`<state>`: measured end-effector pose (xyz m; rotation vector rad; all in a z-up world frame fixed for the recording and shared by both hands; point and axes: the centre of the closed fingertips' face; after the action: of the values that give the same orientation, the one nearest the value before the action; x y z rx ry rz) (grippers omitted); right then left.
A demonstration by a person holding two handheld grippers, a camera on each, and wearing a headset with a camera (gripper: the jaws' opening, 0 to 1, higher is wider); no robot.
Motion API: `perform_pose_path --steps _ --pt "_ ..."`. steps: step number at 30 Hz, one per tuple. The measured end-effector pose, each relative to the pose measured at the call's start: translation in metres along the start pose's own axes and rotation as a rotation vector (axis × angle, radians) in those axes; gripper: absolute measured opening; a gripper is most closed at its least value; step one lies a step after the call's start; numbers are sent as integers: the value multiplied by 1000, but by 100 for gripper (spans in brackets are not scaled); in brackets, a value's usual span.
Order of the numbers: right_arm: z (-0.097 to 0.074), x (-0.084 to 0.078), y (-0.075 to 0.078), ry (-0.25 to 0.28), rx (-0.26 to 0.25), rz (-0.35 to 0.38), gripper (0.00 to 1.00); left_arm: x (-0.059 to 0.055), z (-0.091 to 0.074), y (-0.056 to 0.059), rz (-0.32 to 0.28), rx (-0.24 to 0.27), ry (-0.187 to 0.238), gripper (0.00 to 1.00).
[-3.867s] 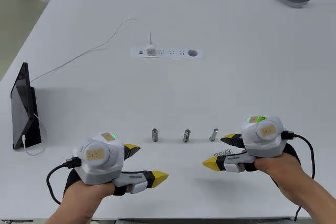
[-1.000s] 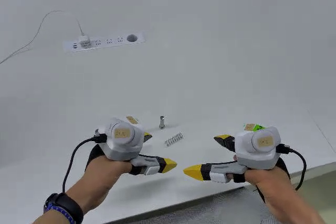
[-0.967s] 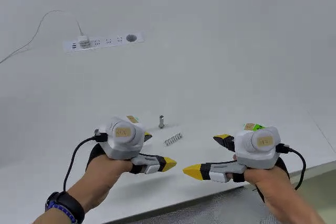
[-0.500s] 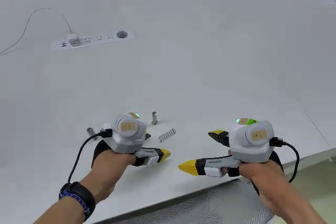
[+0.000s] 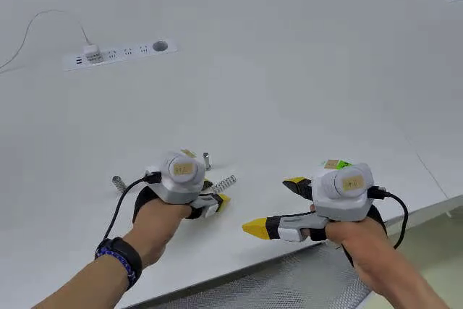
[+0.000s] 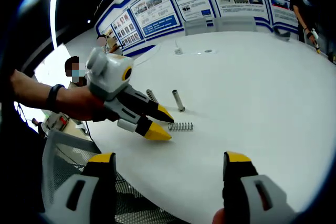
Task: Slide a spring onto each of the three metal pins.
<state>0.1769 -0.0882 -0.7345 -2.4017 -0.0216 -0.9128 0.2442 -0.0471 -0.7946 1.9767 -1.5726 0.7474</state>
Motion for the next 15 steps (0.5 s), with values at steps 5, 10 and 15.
perform_pose_path --steps 5,10,15 --pt "0 -1 0 -5 0 -1 85 1 6 0 13 15 -6 24" --pt "0 -1 0 -1 1 2 85 -3 8 2 106 31 -32 19" --pt "0 -2 -2 -6 6 2 85 -1 10 -6 115 61 -30 11"
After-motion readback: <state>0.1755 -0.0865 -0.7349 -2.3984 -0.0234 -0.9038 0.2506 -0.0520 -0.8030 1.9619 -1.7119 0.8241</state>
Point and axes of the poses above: the centre of the closed fingertips' face, and the gripper's own axes: z roughly forward along the fingers, y roughly to its right, x roughly out of its top, and after that the axes turned 14 degrees about z, right-handed
